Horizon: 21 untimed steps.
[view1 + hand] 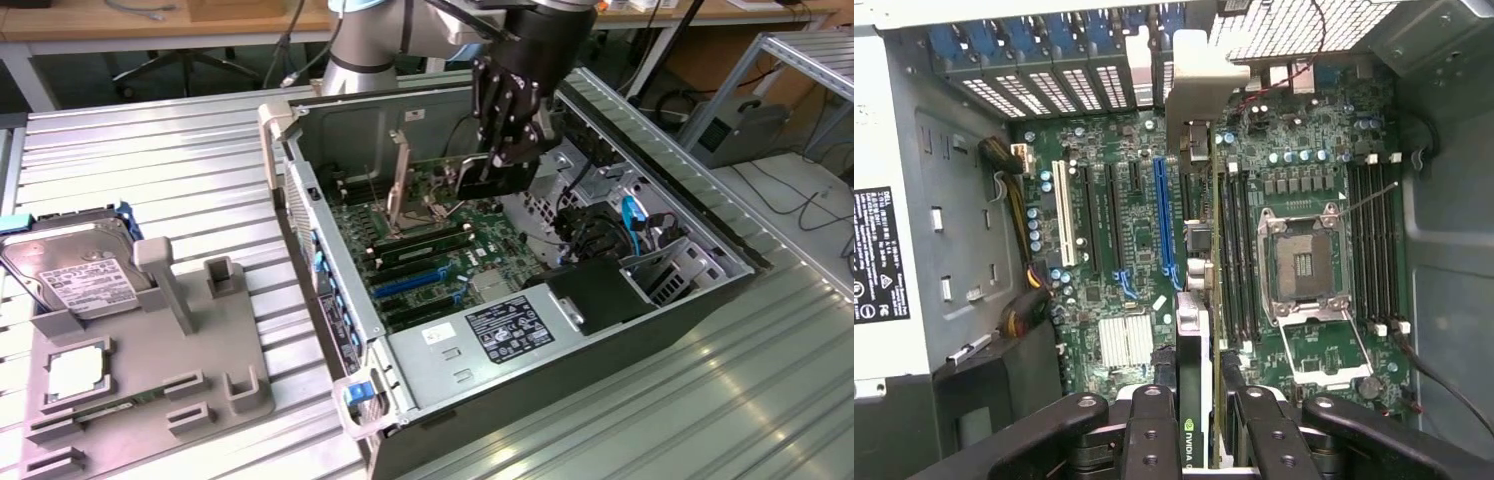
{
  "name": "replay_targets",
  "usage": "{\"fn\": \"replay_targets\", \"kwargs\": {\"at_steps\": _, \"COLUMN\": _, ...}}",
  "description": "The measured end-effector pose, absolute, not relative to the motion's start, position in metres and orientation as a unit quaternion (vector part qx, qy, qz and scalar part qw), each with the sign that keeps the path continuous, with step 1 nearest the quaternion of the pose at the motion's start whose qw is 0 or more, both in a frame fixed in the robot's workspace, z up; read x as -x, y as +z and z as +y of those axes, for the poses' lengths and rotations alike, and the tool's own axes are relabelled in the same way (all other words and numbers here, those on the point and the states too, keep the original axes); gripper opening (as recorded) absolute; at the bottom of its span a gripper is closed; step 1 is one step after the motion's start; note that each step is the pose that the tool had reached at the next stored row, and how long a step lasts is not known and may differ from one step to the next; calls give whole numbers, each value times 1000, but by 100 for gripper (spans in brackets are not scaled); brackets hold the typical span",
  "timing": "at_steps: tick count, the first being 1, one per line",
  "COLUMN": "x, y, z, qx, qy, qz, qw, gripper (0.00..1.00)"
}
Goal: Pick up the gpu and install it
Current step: 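Insert the gpu into the slot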
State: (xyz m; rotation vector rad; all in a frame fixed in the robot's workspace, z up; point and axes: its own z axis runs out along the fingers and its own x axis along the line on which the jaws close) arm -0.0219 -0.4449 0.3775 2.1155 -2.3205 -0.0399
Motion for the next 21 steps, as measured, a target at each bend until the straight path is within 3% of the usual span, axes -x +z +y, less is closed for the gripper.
{"fn": "replay_targets", "kwargs": {"at_steps": 21, "x": 31, "y": 344, "z": -445, "qx": -676, "qy": -10, "qz": -736, "qw": -2, "gripper": 27}}
